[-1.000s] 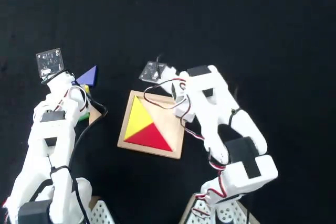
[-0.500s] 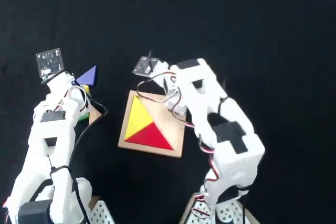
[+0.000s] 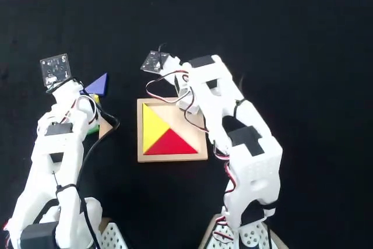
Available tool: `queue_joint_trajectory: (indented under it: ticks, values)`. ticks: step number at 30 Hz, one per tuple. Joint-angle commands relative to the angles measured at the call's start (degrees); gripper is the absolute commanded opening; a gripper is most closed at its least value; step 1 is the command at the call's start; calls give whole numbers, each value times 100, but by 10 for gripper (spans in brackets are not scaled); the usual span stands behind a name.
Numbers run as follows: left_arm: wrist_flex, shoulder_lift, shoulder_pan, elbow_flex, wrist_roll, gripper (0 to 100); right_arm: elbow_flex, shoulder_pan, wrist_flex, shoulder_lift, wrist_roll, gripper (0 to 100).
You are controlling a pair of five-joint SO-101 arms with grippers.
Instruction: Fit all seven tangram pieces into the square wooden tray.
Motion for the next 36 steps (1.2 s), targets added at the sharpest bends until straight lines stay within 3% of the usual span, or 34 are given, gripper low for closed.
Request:
queue_joint_trajectory:
  ticks: [1,5,7,14,16,19,21,27,36]
  values:
    - [-114,-105,-40,13,-26,145,-321,-158,404,-171,-35,11]
    - [-114,-105,-40,13,-26,145,-145,-114,1424,-1437,-35,11]
    - [-114,-105,-40,13,-26,145,277,88,1336,-2316,-35,11]
    - [-114,-105,-40,13,-26,145,3301,1055,-1855,-3908,334,16]
    - [-105,-105,-40,13,-26,145,3530,1266,-2268,-3767,334,44]
    - [-114,-105,-48,66,-26,145,3152,1451,-1952,-3336,334,191]
    - [-114,-105,-57,84,-26,145,2738,1521,-1741,-2985,369,240]
    - [-123,-105,-66,84,-26,145,1631,1468,-1459,-1824,1125,191]
    - [-123,-105,-66,57,-35,145,409,1600,-897,-435,1204,191]
